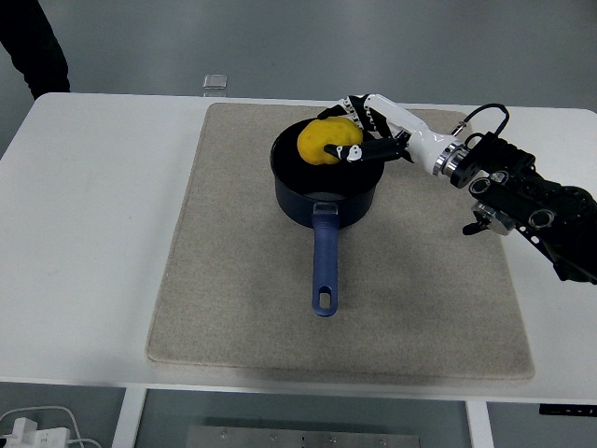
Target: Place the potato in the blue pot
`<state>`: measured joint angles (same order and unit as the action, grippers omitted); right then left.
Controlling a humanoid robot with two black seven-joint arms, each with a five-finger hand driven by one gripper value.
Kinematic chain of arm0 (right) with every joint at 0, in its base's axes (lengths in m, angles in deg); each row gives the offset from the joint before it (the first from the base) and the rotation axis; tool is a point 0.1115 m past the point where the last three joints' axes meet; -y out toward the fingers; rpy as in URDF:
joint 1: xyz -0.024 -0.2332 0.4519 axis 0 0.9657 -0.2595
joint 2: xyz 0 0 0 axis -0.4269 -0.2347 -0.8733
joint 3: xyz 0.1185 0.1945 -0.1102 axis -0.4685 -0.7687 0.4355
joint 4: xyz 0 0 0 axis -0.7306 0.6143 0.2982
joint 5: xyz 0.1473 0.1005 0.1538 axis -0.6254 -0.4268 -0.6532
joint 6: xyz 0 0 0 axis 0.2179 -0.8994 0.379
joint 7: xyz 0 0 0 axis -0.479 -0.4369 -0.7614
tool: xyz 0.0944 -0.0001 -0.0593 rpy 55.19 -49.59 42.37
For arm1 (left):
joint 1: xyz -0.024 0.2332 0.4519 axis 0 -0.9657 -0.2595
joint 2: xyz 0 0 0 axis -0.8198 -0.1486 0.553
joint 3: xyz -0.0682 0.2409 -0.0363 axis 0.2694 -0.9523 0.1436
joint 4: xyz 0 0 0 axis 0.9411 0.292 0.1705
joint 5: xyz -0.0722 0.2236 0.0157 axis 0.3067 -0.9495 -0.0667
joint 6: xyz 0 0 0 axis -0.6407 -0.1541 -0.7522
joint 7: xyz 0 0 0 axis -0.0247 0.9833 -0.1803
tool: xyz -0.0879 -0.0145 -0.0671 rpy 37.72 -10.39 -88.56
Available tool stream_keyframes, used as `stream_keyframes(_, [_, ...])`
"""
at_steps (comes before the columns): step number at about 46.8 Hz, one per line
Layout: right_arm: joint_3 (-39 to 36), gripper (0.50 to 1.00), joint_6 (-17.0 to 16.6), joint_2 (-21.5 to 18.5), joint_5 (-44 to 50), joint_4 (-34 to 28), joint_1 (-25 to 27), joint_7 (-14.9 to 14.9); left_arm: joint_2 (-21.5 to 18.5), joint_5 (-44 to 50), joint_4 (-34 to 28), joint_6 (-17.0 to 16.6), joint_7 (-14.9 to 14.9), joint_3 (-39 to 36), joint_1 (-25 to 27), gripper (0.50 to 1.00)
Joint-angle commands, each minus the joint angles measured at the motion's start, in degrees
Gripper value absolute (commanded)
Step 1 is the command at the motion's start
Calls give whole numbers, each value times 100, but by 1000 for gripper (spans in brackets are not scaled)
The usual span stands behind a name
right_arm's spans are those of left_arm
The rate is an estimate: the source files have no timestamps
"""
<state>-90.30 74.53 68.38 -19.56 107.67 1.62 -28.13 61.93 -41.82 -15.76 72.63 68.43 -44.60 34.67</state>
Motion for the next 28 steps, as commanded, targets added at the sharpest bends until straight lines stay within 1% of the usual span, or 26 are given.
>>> stream_keyframes(1, [0, 872, -9, 0, -19, 1, 1, 0, 0, 1, 7, -2, 0, 0, 0, 996])
stream_keyframes(5, [0, 895, -9, 0, -19, 2, 1, 0, 0, 1, 7, -2, 0, 0, 0, 996])
stream_keyframes(9, [0, 897, -9, 0, -19, -7, 18, 0, 0, 1, 7, -2, 0, 0, 0, 996])
stream_keyframes(13, [0, 913, -1, 0, -19, 2, 18, 0, 0, 1, 7, -2, 0, 0, 0, 996])
stream_keyframes(20, [-9, 915, 0, 0, -19, -7, 36, 0, 0, 1, 7, -2, 0, 0, 0, 996])
stream_keyframes(28, [-238, 915, 0, 8, -106, 1, 36, 9, 0, 1, 7, -2, 0, 0, 0, 996])
